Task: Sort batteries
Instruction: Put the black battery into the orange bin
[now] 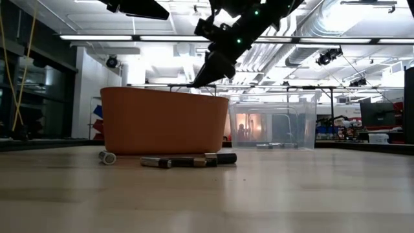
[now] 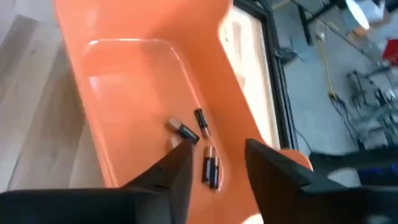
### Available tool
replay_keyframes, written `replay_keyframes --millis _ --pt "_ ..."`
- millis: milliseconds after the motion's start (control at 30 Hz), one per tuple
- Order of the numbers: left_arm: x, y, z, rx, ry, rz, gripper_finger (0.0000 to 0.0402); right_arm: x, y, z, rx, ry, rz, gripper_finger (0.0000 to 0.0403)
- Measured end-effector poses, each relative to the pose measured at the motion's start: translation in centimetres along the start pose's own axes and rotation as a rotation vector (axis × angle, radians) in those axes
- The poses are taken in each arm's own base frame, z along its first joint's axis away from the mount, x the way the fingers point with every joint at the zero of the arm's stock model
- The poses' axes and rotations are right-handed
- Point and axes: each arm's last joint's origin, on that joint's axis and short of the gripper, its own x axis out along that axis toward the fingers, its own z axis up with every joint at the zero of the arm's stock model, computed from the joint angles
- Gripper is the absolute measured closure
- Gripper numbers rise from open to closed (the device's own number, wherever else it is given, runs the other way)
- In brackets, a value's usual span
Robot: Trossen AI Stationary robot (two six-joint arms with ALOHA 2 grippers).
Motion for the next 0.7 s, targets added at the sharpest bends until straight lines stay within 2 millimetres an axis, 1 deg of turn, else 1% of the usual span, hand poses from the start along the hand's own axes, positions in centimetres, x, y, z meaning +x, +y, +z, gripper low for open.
replay_keyframes --millis 67,133,200,300,433,533,633,700 --pt "0.0 0.0 0.0 0.001 0.001 0.000 0.0271 -0.1 0.1 -0.1 0.024 0.030 -0.045 0.0234" --pt "0.0 0.0 -0.1 0.004 0.005 -0.001 0.0271 -0.5 0.6 -0.2 0.033 0.073 -0.027 0.0217" --pt "0.0 0.0 -0.2 0.013 0.016 0.001 0.0271 -1.4 1.6 -0.2 0.023 0.082 0.091 0.0209" --pt "0.0 0.0 -0.2 0.014 0.018 0.001 0.0271 -3.1 3.3 0.4 0.050 0.043 0.312 0.0207" --pt "0.0 0.0 -0.2 0.011 0.018 0.001 0.0271 -4.5 6.2 1.0 0.063 0.026 0.543 0.0207" --pt "0.0 0.0 -0.2 -0.005 0.016 0.002 0.0271 -4.3 8.6 0.9 0.040 0.031 0.604 0.0206" --pt "0.0 0.0 -0.1 -0.012 0.010 0.004 0.0271 -2.8 10.9 -0.5 0.008 0.084 0.632 0.0206" --pt "0.0 0.0 -0.1 -0.014 0.007 0.005 0.0271 -1.9 11.7 -1.2 0.002 0.109 0.629 0.0206"
